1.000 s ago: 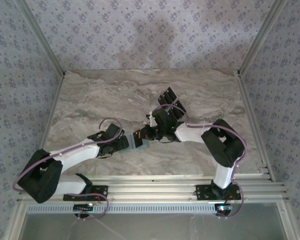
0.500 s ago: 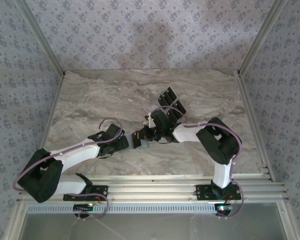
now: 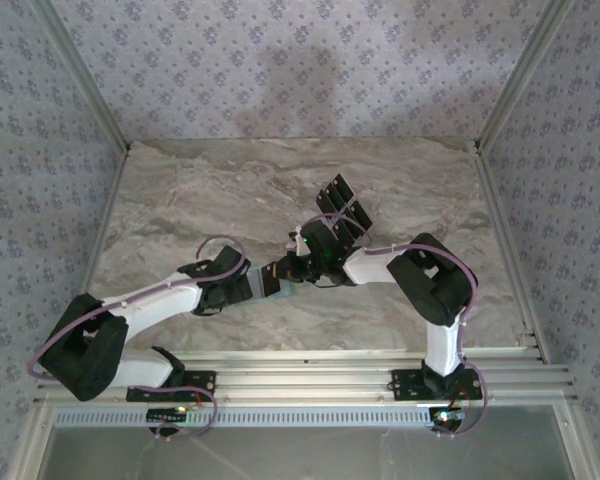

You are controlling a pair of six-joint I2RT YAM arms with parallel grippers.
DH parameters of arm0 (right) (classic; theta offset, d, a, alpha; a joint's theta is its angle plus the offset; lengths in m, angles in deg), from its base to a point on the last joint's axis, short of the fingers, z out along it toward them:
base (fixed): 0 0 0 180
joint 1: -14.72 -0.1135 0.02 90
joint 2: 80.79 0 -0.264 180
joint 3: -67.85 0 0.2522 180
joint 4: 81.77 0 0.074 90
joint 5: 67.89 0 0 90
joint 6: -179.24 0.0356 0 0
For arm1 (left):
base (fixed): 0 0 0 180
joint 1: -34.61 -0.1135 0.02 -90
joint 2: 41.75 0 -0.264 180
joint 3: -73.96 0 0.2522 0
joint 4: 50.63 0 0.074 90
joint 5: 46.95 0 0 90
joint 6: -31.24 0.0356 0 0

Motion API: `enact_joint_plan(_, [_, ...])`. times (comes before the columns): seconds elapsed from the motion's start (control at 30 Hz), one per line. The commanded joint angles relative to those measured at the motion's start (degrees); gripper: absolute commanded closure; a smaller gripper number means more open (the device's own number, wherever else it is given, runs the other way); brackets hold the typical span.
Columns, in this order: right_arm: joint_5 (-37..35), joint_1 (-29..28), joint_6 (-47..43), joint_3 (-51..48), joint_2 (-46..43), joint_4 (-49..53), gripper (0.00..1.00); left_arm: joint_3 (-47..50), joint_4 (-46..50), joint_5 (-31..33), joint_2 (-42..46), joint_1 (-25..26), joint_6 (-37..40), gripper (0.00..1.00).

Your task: Put the credit cards into the card holder

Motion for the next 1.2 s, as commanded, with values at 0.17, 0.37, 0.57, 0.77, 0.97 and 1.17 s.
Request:
enact_joint_plan(0.17, [2.0,0.2,1.8,-0.9,2.3,-2.7,1.00,-0.7,4.6,1.9,-1.6,-0.1,-0.8,0.03])
enact_joint_plan(0.37, [4.2,1.0,2.1,-2.0,1.0,-5.5,1.00,-0.4,4.3,1.9,-2.3,0.0,-0.9,0.03])
enact_joint_plan(0.57, [5.4,1.9,1.1,-2.1,-1.8,-5.5,1.00,-0.1,3.9,1.8,-2.6,0.0,-1.3,0.03])
enact_joint_plan(0.77, [5.7,2.3,1.0,-1.9,-1.4,-5.8,1.00,-0.1,3.8,1.8,-2.7,0.4,-1.5,0.03])
enact_joint_plan(0.97, [5.9,2.1,2.1,-1.6,0.0,-7.6,1.00,-0.1,3.6,1.8,-2.8,0.4,-1.5,0.03])
enact_joint_plan(1.17, [6.0,1.5,2.3,-0.5,2.0,-8.1,1.00,0.3,3.3,1.6,-2.8,0.4,-1.7,0.03])
